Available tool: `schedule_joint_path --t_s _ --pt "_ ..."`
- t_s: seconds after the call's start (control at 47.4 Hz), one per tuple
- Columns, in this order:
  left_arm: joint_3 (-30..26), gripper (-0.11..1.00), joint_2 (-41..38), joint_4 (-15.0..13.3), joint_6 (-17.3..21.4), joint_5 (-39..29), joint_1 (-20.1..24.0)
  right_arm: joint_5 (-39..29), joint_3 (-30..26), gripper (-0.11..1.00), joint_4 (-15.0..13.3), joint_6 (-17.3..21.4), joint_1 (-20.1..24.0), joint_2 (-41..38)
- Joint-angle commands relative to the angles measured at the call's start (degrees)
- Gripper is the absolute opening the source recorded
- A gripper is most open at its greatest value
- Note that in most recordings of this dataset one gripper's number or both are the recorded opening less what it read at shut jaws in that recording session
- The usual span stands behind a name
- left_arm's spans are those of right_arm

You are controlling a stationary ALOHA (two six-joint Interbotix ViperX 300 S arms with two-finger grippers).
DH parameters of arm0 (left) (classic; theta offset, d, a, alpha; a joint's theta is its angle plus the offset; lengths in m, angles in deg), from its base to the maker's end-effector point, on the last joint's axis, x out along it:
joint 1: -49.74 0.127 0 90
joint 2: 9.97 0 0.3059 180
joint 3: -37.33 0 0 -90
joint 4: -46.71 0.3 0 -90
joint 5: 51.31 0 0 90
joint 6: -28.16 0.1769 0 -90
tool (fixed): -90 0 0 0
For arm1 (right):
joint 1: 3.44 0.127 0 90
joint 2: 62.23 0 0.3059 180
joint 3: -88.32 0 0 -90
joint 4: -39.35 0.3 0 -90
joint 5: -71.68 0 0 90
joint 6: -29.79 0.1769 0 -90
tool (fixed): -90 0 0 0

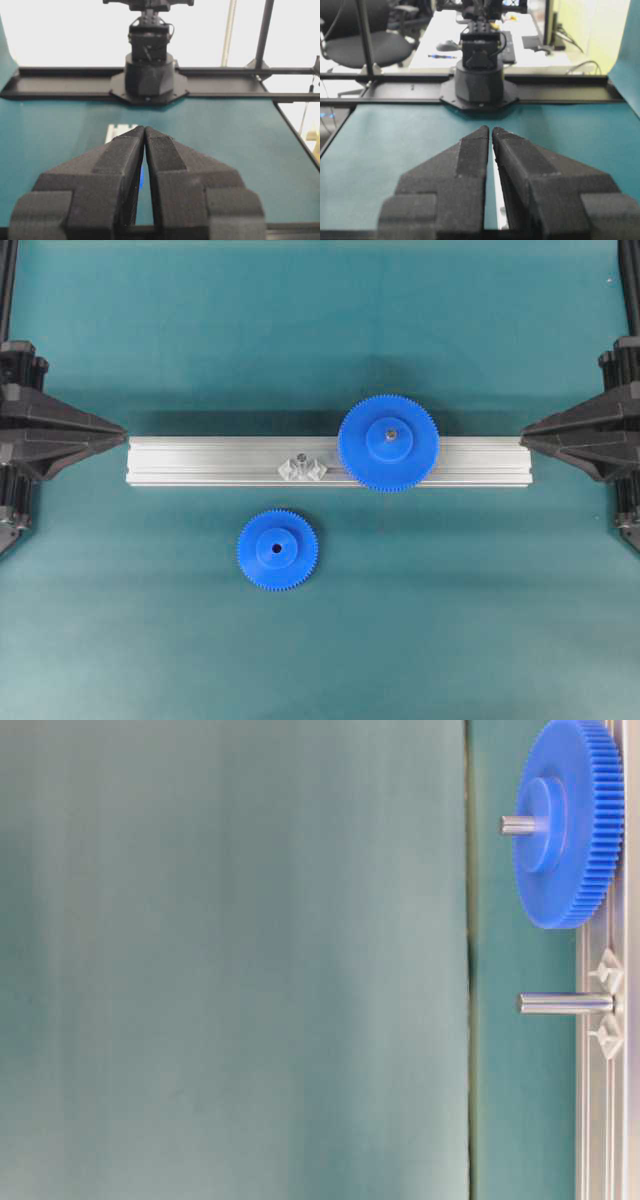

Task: Find the location of the shaft and insert the small gear.
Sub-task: 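Move the left gripper over the small blue gear on the table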

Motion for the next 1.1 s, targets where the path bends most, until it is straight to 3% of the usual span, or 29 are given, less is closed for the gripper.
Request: schedule_joint_path --t_s 0.0,0.105,0.232,0.338,1.076 --pt "0.9 0.11 -0.2 0.7 -0.6 0.0 -0.2 0.2 0.4 0.16 0.4 -0.1 -0.1 -1.1" --pt "0.5 0.04 0.0 0.7 -0.9 -1.1 -0.4 -3.1 1.3 0.26 1.9 1.4 0.0 -1.1" --pt "-0.2 0.01 -0.1 0.7 -0.9 -3.2 -0.4 -7.6 1.0 0.1 2.0 4.2 0.1 -1.1" --pt "-0.8 0.01 -0.5 0.7 -1.0 -5.9 -0.4 -9.7 1.0 0.05 2.0 5.2 0.1 -1.1" --pt "-7.8 0.01 -13.2 0.7 -3.2 -19.3 -2.1 -21.8 0.8 0.04 2.0 5.4 -1.0 -1.2"
